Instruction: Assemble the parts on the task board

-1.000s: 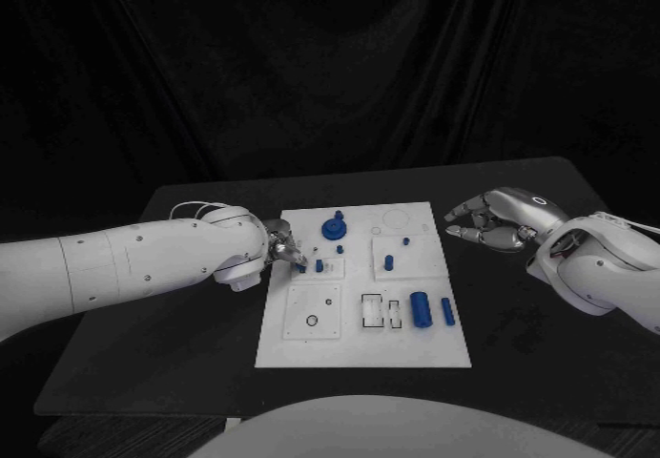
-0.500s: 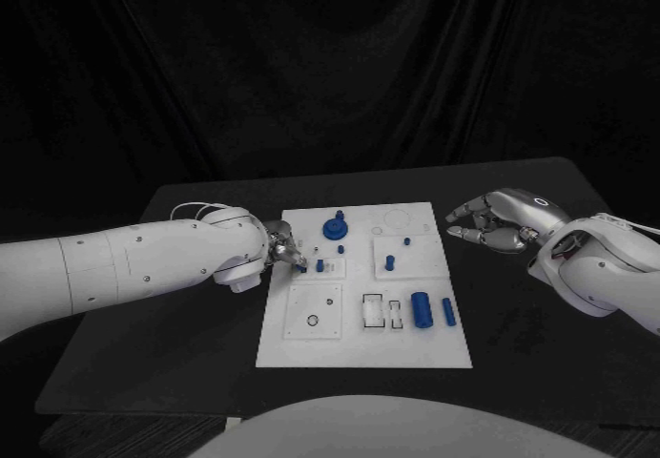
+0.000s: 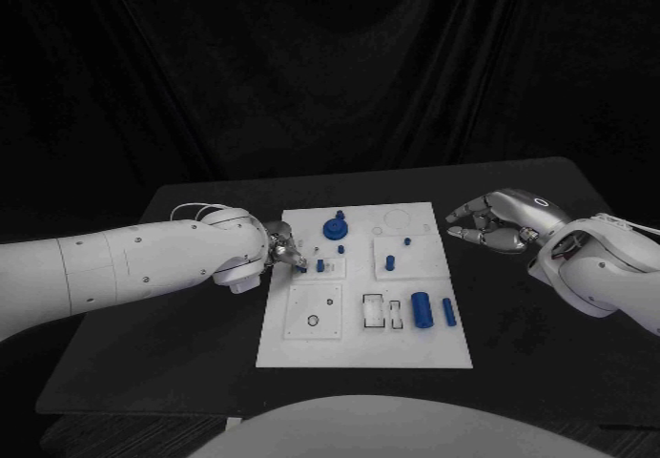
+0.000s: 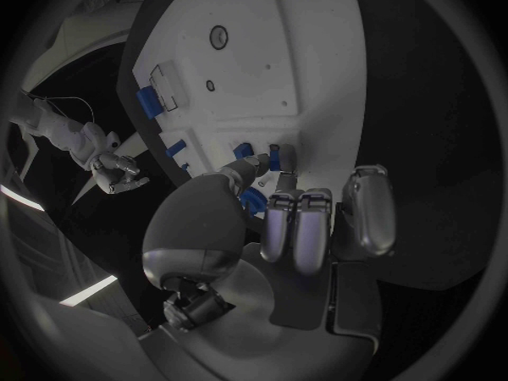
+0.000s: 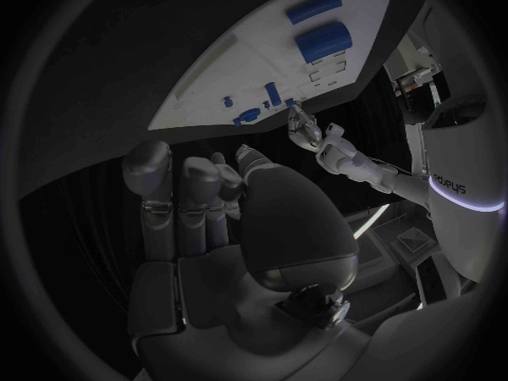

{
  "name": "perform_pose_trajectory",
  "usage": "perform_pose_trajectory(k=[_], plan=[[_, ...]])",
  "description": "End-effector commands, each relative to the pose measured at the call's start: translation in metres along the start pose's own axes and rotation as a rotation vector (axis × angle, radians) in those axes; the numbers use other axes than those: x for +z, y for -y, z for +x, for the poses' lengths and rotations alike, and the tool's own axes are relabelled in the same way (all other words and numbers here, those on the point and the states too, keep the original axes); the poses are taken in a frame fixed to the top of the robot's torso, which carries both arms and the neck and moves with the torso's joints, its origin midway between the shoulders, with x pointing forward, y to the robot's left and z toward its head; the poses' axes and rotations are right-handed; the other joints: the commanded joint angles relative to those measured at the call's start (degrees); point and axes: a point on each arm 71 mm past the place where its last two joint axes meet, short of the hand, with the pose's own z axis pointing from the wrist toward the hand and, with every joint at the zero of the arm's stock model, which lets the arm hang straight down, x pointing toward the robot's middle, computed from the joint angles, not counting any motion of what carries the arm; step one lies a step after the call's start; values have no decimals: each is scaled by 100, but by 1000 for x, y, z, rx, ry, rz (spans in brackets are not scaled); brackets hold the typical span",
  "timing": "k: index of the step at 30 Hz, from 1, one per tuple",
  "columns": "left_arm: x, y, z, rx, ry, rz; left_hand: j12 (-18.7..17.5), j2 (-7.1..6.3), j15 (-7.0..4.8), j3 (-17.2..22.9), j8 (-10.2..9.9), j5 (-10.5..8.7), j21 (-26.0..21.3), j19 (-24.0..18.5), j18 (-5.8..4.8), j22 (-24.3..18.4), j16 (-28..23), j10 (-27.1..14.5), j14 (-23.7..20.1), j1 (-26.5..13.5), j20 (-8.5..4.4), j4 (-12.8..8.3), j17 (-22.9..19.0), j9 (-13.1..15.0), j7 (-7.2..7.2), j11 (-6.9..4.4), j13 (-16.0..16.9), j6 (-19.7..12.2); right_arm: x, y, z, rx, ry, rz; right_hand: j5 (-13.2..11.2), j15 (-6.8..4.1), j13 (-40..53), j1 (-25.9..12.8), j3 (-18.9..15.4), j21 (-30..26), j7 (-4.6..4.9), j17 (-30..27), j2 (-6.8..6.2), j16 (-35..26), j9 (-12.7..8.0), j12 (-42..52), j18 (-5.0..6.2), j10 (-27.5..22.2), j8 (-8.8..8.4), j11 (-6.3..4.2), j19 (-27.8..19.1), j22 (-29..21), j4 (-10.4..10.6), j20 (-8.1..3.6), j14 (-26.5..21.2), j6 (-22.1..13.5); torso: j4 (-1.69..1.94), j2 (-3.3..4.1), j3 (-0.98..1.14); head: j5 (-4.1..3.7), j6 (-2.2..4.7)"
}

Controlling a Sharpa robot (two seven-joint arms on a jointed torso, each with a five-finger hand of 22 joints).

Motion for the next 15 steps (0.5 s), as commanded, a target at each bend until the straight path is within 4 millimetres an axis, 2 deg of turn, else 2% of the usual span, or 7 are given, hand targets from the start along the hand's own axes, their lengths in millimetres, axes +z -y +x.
perform_pose_trajectory(k=[1,3,5,7,15], plan=[[0,-2,6,9,-28,0,-3,8,-19,130,24,23,-38,-33,10,662,15,598,606,17,9,-86,1509,6,-34,-10,1506,-18,-1,1,1,0,-5,18,30,-1,-9,55,37,-35,-5,-10,13,-32,-9,-36,119,-27,-39,7,-1,629,-10,29,-25,13,-10,-1,-7,16,-1],[0,-1,6,6,-23,8,-3,2,-18,168,27,60,-44,-34,10,663,15,598,606,17,11,-110,1509,19,-31,-10,1506,-20,-1,1,1,0,-5,19,30,-1,-9,55,37,-35,-5,-10,13,-32,-9,-36,119,-27,-39,7,-1,629,-10,29,-25,13,-10,0,-7,17,-1],[0,-1,5,2,-17,18,-3,-28,-15,263,40,242,-54,-36,11,668,15,598,606,10,12,-174,1509,58,-22,-4,1506,-23,-1,2,2,0,-5,19,30,-1,-9,55,37,-35,-5,-10,13,-32,-9,-36,119,-27,-39,7,-1,629,-10,29,-25,13,-9,0,-6,16,-1],[-1,0,5,-2,-11,29,-3,-40,-14,320,52,321,-53,-31,10,675,15,598,606,2,13,-208,1509,81,-20,-3,1506,-18,-1,2,2,1,-6,19,34,-1,-11,59,44,-44,-6,-12,19,-33,-12,-37,121,-28,-43,7,-3,627,-9,29,-25,8,-9,-1,-7,15,-1],[-2,1,4,-11,2,64,-3,-131,-12,711,105,404,-58,-17,9,699,15,598,606,-42,15,-398,1509,190,-3,2,1506,4,-1,2,2,1,-7,21,36,-1,-15,62,48,-52,-7,-16,21,-37,-15,-40,122,-30,-48,7,-4,626,-8,29,-26,1,-7,-2,-6,12,-1]])
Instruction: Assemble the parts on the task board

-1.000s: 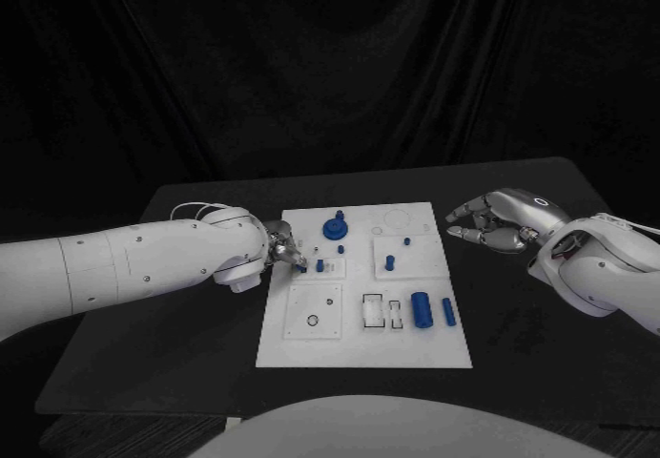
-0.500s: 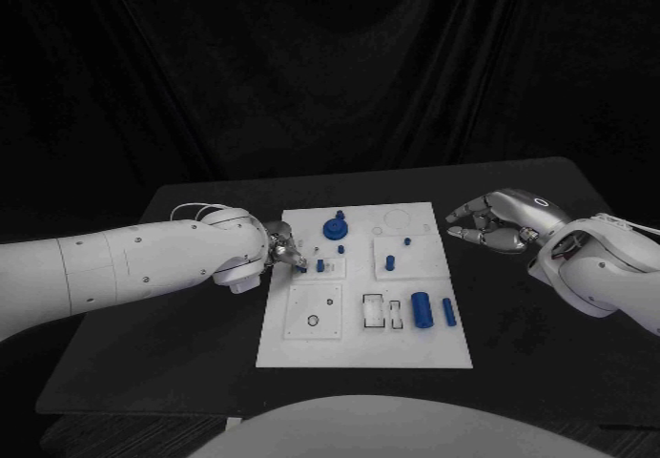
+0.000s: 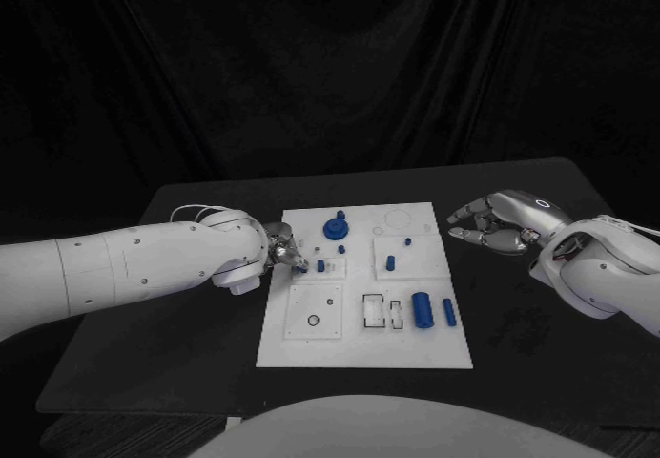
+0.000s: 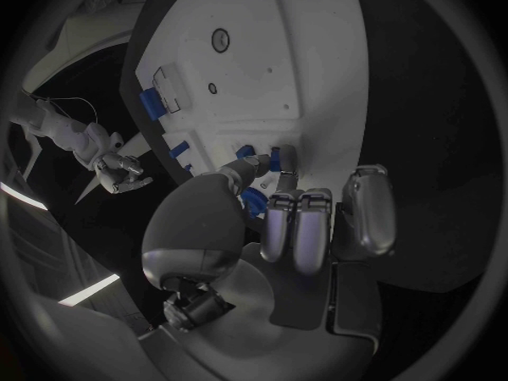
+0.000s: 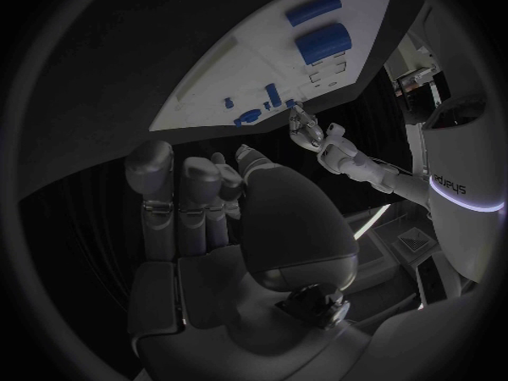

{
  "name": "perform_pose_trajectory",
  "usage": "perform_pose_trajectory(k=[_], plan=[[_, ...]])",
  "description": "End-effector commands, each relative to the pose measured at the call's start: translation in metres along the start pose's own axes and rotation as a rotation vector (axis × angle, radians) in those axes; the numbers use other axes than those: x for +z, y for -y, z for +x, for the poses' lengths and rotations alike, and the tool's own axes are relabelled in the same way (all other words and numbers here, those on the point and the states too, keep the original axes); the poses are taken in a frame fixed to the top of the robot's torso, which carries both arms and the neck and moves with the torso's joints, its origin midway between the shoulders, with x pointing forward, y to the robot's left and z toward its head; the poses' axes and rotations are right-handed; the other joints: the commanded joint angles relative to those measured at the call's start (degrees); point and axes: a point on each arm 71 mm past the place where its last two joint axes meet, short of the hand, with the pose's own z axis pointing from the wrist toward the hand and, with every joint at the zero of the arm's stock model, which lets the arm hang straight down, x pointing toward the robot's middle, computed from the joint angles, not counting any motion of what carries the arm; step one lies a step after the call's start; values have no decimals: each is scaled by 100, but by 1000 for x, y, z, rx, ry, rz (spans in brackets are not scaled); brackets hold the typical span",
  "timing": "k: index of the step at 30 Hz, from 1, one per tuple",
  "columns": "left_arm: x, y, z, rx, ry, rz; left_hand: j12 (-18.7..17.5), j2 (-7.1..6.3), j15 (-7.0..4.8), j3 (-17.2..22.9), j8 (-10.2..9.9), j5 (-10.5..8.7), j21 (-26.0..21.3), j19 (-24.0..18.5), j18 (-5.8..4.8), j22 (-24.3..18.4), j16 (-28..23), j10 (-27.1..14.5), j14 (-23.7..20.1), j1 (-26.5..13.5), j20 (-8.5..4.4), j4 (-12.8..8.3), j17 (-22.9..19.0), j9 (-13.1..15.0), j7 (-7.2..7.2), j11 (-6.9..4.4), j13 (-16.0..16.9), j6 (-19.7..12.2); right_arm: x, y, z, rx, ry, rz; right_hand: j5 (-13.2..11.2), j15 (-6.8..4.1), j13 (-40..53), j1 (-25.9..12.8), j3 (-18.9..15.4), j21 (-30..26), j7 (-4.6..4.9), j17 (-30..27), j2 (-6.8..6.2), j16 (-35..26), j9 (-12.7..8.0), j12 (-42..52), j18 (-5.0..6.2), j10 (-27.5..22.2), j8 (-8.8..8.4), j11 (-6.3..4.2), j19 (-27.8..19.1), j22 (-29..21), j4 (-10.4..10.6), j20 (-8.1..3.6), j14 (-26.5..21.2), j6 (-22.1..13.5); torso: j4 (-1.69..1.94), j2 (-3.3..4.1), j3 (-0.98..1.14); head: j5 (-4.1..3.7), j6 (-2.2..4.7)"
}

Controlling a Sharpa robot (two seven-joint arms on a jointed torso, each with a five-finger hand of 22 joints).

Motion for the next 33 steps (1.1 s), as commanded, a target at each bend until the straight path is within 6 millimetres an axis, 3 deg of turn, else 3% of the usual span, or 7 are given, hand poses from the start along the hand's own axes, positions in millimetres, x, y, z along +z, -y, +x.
perform_pose_trajectory(k=[1,9,17,26,33], plan=[[0,3,1,-7,3,46,-3,-83,-12,612,39,29,-36,-21,10,698,15,598,606,3,15,-537,1509,29,-19,4,1506,25,-1,2,1,0,-4,18,36,-1,-9,45,33,-23,-7,-5,4,-38,-8,-24,31,-30,-25,7,-4,627,8,30,-27,1,2,1,-1,-8,-1],[-2,0,-2,6,-18,75,-3,-157,-9,870,95,-26,-63,-30,14,706,15,598,606,-104,19,-604,1509,130,-19,4,1506,36,0,2,1,-1,-6,20,36,0,-16,46,35,-28,-7,-11,5,-43,-11,-29,32,-34,-29,7,-5,626,10,30,-28,-5,-1,1,-4,-29,-1],[-5,6,-22,62,-63,79,-3,-209,1,1165,136,-51,-127,-75,28,697,15,598,606,-199,25,-667,1509,233,6,20,1506,-27,1,1,2,10,-8,22,36,0,-19,45,37,-40,-7,-13,6,-45,-13,-32,33,-36,-32,7,-7,624,12,30,-29,-10,-8,1,-6,-56,-1],[-5,8,-33,82,-163,46,-3,-223,24,1357,151,-99,-190,-123,40,689,15,598,606,-266,43,-732,1509,314,41,47,1506,-121,2,1,2,14,-8,23,36,0,-23,45,39,-42,-7,-12,6,-45,-15,-35,34,-39,-35,7,-8,623,14,30,-29,-15,-26,-6,9,-82,-1],[-3,7,-33,65,-234,-10,-3,-220,27,1399,166,-90,-163,-101,32,709,15,598,606,-263,47,-775,1509,342,50,53,1506,-131,2,1,2,14,-8,25,36,0,-28,48,43,-45,-8,-18,7,-51,-19,-39,34,-42,-40,7,-8,623,15,30,-32,-24,-7,1,3,-97,-1]])
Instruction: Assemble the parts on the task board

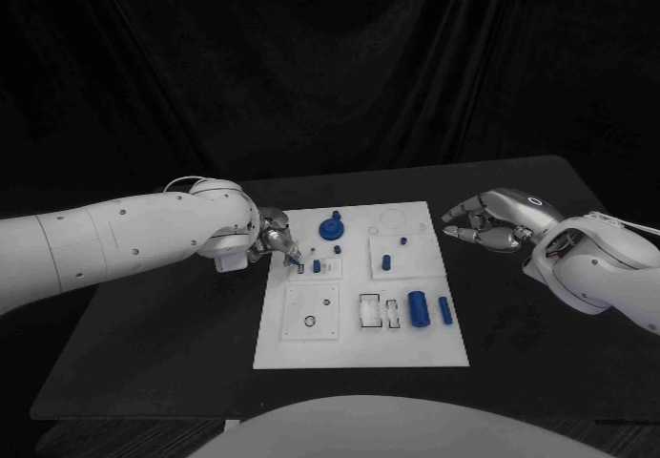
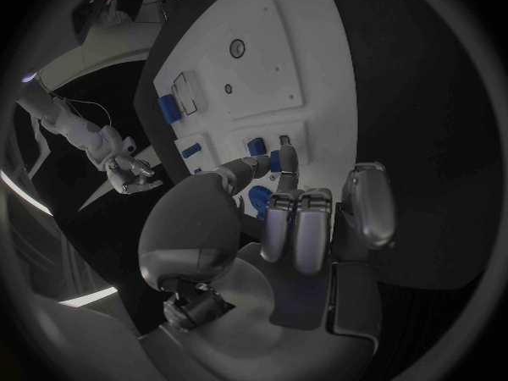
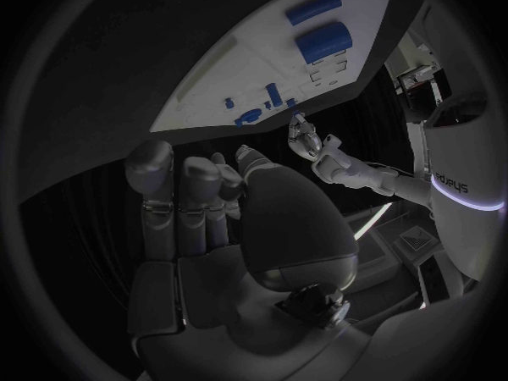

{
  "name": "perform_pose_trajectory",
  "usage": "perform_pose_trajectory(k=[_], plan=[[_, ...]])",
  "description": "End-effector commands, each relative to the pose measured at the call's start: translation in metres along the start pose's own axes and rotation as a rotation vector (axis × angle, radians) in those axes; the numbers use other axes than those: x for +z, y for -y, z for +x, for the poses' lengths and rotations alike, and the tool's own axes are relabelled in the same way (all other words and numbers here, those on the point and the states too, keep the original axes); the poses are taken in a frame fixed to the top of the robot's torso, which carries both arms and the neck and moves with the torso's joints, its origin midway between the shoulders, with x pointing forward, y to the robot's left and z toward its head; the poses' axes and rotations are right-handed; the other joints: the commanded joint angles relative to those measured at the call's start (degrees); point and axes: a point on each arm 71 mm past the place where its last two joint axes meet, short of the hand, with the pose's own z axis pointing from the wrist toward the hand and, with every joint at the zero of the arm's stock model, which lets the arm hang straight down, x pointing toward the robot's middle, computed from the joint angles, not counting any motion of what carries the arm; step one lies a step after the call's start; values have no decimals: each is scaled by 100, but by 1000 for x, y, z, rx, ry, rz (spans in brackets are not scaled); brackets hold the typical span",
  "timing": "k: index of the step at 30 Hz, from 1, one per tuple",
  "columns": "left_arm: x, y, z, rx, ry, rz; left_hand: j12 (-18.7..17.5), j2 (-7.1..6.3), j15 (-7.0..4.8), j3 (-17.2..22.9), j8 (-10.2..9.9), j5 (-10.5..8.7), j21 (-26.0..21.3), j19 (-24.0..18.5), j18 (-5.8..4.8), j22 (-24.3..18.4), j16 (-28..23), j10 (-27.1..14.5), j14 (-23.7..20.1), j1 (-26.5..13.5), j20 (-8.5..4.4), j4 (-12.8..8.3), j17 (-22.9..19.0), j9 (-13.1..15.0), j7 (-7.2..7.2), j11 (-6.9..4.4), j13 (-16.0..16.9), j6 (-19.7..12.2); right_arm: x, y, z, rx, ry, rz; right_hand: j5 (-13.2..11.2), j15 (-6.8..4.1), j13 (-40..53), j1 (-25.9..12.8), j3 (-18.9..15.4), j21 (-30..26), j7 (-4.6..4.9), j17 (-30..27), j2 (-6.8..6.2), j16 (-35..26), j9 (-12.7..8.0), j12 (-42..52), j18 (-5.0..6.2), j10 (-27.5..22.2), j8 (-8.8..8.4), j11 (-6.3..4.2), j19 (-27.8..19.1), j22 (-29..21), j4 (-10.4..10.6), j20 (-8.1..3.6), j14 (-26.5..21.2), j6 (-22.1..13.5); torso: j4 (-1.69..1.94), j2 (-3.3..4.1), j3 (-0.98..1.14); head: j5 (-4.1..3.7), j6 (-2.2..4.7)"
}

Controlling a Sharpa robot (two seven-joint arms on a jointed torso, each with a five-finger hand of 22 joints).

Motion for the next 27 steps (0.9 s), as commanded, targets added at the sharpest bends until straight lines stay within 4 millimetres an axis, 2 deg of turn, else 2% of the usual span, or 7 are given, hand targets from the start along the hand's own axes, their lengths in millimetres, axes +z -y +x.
perform_pose_trajectory(k=[1,5,11,19,27], plan=[[0,0,4,-8,-95,-34,-3,14,27,809,14,-11,18,0,29,715,15,598,606,-61,16,-767,1509,9,-23,53,1506,-58,0,2,1,4,-5,18,36,0,-10,42,27,-23,-7,-5,2,-29,-9,-39,36,-42,-18,8,-8,624,-2,30,-32,-24,11,3,0,2,-1],[1,1,2,14,-71,-49,-3,11,32,802,24,-25,26,7,26,723,15,598,606,-91,19,-764,1509,25,-20,60,1506,-64,0,2,1,3,-3,17,36,0,-10,42,27,-23,-7,-5,2,-29,-9,-39,36,-42,-18,8,-8,624,-2,30,-32,-24,-5,2,3,31,-1],[4,3,-1,24,-42,-58,-3,20,36,801,31,-36,38,18,22,733,15,598,606,-117,23,-755,1509,40,-20,62,1506,-71,1,1,2,3,-2,13,37,1,-8,44,30,-34,-7,-6,2,-31,-11,-37,37,-41,-21,8,-11,622,-1,30,-32,-28,5,6,-7,24,-1],[8,9,-3,24,-24,-55,-3,32,37,804,36,-35,44,24,21,738,15,598,606,-129,25,-749,1509,49,-21,62,1506,-75,0,1,2,4,-1,13,37,1,-8,44,30,-34,-7,-6,2,-31,-11,-37,37,-41,-21,8,-11,622,-1,30,-32,-28,24,3,3,-2,-1],[11,11,-4,46,18,-56,-3,47,41,796,30,-49,48,29,20,744,15,598,606,-156,28,-740,1509,61,-17,66,1506,-110,0,0,2,5,0,12,38,1,-10,48,36,-42,-6,-8,0,-33,-15,-39,38,-43,-24,8,-12,620,-2,31,-33,-34,19,8,-3,6,-1]])
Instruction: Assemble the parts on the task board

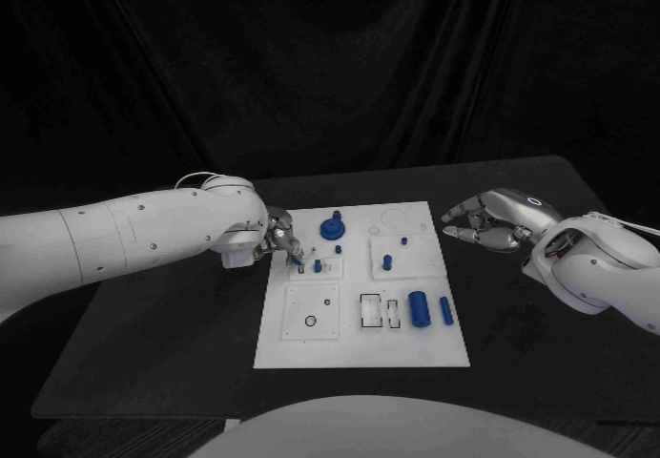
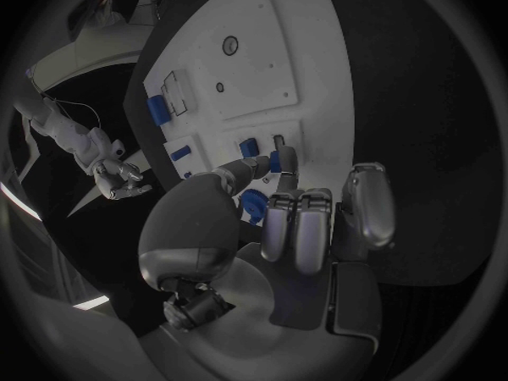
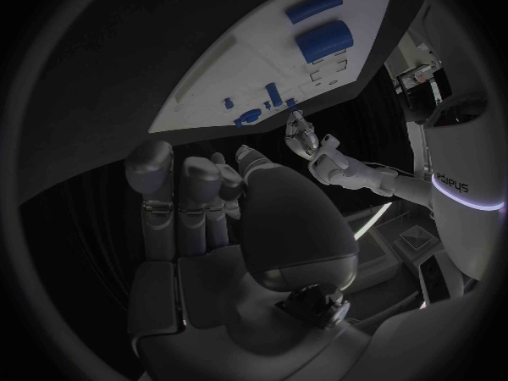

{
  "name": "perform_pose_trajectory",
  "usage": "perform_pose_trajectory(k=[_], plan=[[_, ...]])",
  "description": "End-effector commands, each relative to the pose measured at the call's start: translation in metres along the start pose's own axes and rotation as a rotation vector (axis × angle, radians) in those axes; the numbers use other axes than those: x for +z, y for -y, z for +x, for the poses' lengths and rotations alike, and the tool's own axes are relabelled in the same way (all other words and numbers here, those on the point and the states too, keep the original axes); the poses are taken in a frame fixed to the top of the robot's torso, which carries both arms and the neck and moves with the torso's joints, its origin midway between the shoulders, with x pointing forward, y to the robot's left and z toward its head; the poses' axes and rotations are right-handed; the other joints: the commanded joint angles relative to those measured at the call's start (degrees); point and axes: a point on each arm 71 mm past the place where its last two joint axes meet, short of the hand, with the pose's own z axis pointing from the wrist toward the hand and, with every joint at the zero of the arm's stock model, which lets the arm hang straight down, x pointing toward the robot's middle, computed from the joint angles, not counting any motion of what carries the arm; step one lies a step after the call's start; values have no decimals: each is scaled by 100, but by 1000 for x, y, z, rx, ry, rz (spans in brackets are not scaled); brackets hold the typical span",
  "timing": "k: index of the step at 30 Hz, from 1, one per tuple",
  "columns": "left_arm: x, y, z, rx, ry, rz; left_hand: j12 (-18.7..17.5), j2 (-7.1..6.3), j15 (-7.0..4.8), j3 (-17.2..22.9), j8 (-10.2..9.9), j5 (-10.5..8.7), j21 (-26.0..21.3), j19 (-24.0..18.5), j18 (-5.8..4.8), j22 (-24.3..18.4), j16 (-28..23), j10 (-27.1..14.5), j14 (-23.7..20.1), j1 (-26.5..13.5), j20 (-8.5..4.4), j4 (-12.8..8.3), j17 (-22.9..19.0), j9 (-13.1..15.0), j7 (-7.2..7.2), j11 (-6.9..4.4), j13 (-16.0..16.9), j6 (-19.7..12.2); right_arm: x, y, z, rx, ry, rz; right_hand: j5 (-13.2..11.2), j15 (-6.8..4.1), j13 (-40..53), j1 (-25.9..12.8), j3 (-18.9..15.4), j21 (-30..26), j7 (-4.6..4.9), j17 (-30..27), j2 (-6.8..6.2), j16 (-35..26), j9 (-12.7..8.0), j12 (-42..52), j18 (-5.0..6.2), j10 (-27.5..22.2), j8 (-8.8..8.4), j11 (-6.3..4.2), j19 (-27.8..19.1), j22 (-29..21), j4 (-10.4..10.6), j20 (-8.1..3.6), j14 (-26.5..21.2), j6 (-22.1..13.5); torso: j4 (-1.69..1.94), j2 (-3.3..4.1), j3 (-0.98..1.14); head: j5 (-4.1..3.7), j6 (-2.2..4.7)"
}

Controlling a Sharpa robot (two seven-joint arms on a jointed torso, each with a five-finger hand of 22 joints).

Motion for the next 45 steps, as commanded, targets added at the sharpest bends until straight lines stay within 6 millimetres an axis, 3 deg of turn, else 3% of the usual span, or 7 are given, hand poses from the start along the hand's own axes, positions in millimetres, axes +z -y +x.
perform_pose_trajectory(k=[1,45], plan=[[1,2,-1,16,35,1,-3,31,41,724,28,-23,23,31,19,746,15,599,606,-52,28,-714,1509,9,4,27,1506,-52,-1,1,1,2,1,11,38,0,-6,49,36,-42,-6,-8,0,-34,-10,-40,39,-43,-24,8,-12,617,-2,31,-34,-34,1,0,-1,1,-1],[5,1,16,26,6,0,-3,53,42,750,31,3,15,29,21,748,15,599,606,-41,31,-751,1509,23,6,26,1506,-64,-2,2,2,3,-3,18,39,1,-12,54,40,-49,-5,-10,-3,-37,-13,-44,40,-46,-25,9,-13,616,-3,31,-34,-37,3,-4,-4,10,-1]])
